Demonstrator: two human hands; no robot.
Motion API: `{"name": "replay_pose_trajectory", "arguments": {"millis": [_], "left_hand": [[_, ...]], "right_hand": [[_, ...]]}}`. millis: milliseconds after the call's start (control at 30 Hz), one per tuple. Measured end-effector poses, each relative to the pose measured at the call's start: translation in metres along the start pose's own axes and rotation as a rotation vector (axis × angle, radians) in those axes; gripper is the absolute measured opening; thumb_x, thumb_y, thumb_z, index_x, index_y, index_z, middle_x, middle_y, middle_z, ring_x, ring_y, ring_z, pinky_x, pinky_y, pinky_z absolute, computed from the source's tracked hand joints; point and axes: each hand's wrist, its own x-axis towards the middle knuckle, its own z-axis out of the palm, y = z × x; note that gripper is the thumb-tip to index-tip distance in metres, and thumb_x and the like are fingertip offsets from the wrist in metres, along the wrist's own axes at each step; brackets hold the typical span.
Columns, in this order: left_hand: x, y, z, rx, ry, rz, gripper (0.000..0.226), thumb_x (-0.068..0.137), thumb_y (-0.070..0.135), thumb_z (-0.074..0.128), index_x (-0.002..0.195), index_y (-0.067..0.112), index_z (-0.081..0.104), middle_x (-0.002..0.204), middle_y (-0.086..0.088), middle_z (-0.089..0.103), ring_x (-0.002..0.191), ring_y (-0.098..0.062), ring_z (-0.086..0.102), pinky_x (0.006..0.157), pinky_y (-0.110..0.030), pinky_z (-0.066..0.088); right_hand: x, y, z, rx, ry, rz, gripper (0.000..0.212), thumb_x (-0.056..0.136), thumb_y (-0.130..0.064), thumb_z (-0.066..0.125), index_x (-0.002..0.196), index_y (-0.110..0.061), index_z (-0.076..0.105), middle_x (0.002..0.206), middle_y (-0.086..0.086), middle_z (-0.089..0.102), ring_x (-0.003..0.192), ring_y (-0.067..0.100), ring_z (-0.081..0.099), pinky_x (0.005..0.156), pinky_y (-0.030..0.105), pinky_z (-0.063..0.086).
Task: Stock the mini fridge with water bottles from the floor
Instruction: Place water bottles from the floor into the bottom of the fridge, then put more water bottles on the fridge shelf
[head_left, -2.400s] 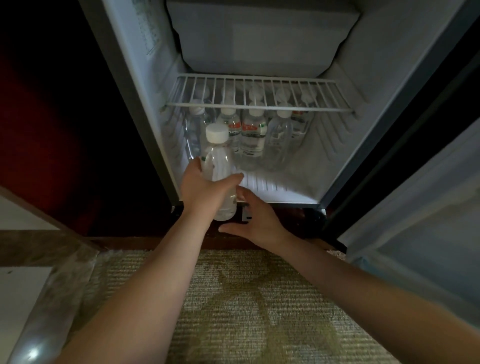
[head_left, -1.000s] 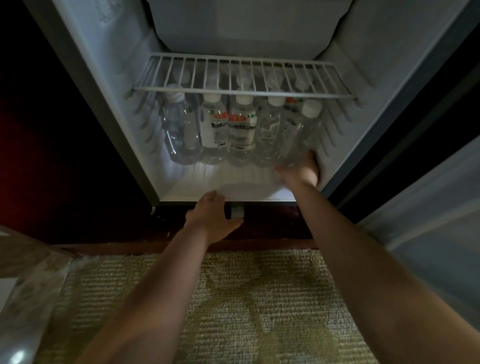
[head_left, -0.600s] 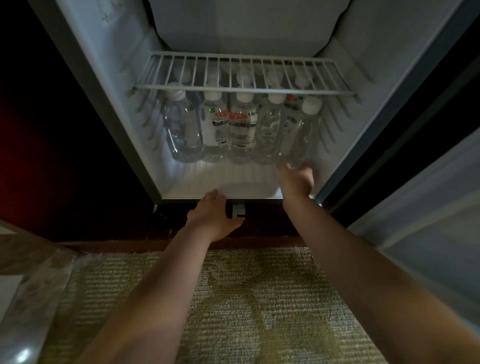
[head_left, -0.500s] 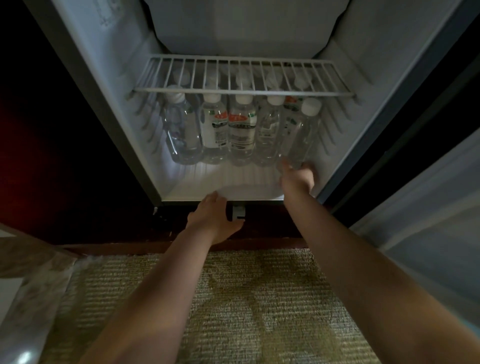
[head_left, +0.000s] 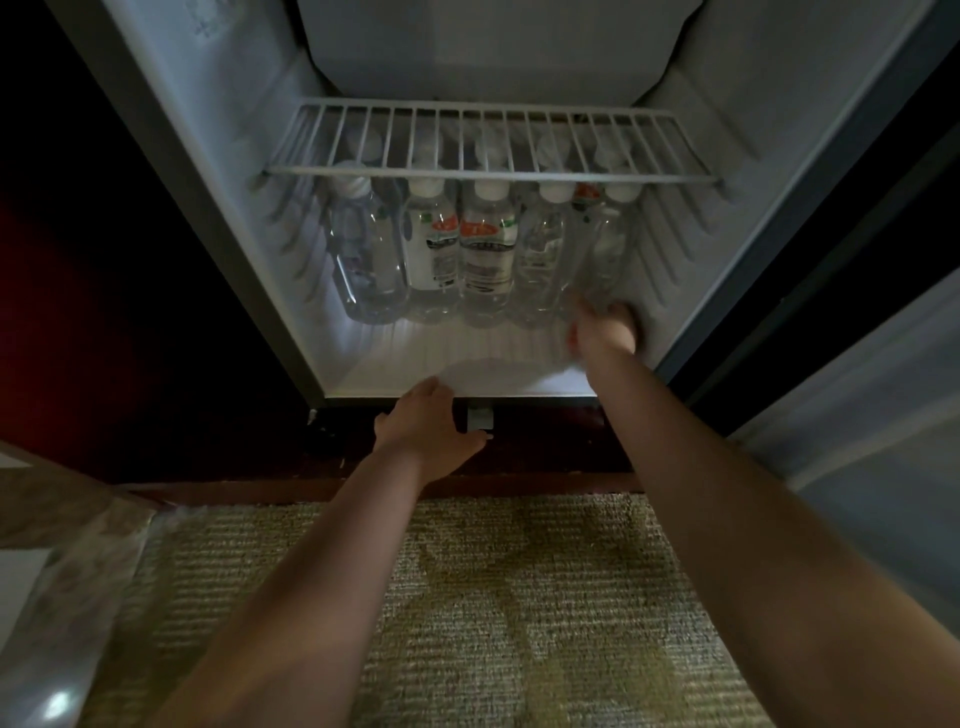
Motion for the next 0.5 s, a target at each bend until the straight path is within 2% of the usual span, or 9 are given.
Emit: {"name": "replay_pose_trajectory", "arguments": {"millis": [67, 133, 200, 233, 267, 333, 400, 433, 500], "left_hand": [[-0.004, 0.005, -0.005, -0.020, -0.020, -0.017, 0.068, 0.086, 0.049, 0.055, 0.142, 0.017, 0.035, 0.151, 0.001, 0.032, 0.136, -0.021, 0.034, 0.109, -0.048, 0.033], [-0.010, 0.010, -0.012, -0.052, -0.009, -0.029, 0.065, 0.089, 0.046, 0.054, 0.143, 0.015, 0.036, 0.149, -0.002, 0.035, 0.134, -0.023, 0.037, 0.109, -0.044, 0.034], [-0.016, 0.015, -0.021, -0.119, -0.012, -0.059, 0.056, 0.091, 0.043, 0.054, 0.137, 0.015, 0.043, 0.137, -0.003, 0.046, 0.122, -0.023, 0.048, 0.098, -0.034, 0.042], [-0.017, 0.017, -0.024, -0.143, -0.025, -0.068, 0.043, 0.091, 0.042, 0.053, 0.124, 0.015, 0.052, 0.120, -0.003, 0.054, 0.105, -0.021, 0.055, 0.084, -0.028, 0.045], [-0.019, 0.018, -0.028, -0.128, -0.042, -0.068, 0.029, 0.092, 0.041, 0.051, 0.100, 0.013, 0.059, 0.097, -0.002, 0.056, 0.084, -0.018, 0.056, 0.069, -0.025, 0.042], [-0.025, 0.023, -0.032, -0.054, -0.087, -0.067, 0.043, 0.093, 0.044, 0.048, 0.064, 0.013, 0.047, 0.063, 0.000, 0.045, 0.054, -0.014, 0.043, 0.051, -0.025, 0.031], [-0.036, 0.028, -0.037, 0.038, -0.175, -0.083, 0.043, 0.093, 0.046, 0.048, 0.070, 0.010, 0.054, 0.067, -0.003, 0.049, 0.058, -0.016, 0.046, 0.052, -0.025, 0.031], [-0.042, 0.031, -0.040, 0.087, -0.222, -0.093, 0.040, 0.093, 0.045, 0.049, 0.086, 0.007, 0.061, 0.078, -0.006, 0.055, 0.069, -0.019, 0.052, 0.057, -0.025, 0.035], [-0.057, 0.037, -0.047, 0.139, -0.272, -0.087, 0.042, 0.093, 0.040, 0.051, 0.113, 0.004, 0.060, 0.093, -0.006, 0.056, 0.087, -0.021, 0.053, 0.069, -0.027, 0.038]], "right_hand": [[-0.017, -0.002, -0.002, 0.005, 0.009, 0.000, 0.064, 0.074, -0.049, 0.069, 0.118, -0.006, 0.051, 0.113, 0.013, 0.064, 0.102, 0.030, 0.064, 0.088, 0.044, 0.053], [-0.037, -0.004, -0.007, -0.055, -0.004, -0.038, 0.056, 0.081, -0.033, 0.065, 0.126, -0.004, 0.047, 0.115, 0.009, 0.060, 0.106, 0.027, 0.061, 0.085, 0.033, 0.051], [-0.053, -0.005, -0.014, -0.105, -0.028, -0.076, 0.044, 0.087, -0.020, 0.060, 0.126, -0.006, 0.047, 0.111, 0.005, 0.057, 0.098, 0.023, 0.057, 0.075, 0.025, 0.043], [-0.061, -0.007, -0.018, -0.123, -0.059, -0.107, 0.039, 0.087, -0.018, 0.059, 0.124, -0.010, 0.050, 0.111, 0.005, 0.058, 0.092, 0.021, 0.057, 0.071, 0.025, 0.042], [-0.067, -0.009, -0.020, -0.150, -0.117, -0.141, 0.036, 0.087, -0.018, 0.059, 0.121, -0.012, 0.052, 0.110, 0.005, 0.060, 0.087, 0.020, 0.058, 0.068, 0.026, 0.043], [-0.082, -0.019, -0.027, -0.266, -0.320, -0.186, 0.029, 0.088, -0.020, 0.060, 0.116, -0.015, 0.054, 0.103, 0.008, 0.064, 0.076, 0.018, 0.061, 0.062, 0.027, 0.048], [-0.100, -0.033, -0.039, -0.459, -0.606, -0.181, 0.027, 0.092, -0.025, 0.058, 0.115, -0.013, 0.055, 0.095, 0.008, 0.065, 0.070, 0.016, 0.061, 0.060, 0.026, 0.048], [-0.110, -0.039, -0.046, -0.574, -0.716, -0.195, 0.028, 0.094, -0.027, 0.057, 0.116, -0.011, 0.055, 0.096, 0.008, 0.065, 0.073, 0.017, 0.061, 0.063, 0.027, 0.047], [-0.130, -0.050, -0.062, -0.880, -0.842, -0.295, 0.035, 0.095, -0.031, 0.055, 0.120, -0.007, 0.056, 0.108, 0.012, 0.063, 0.087, 0.022, 0.062, 0.073, 0.031, 0.049]]}}
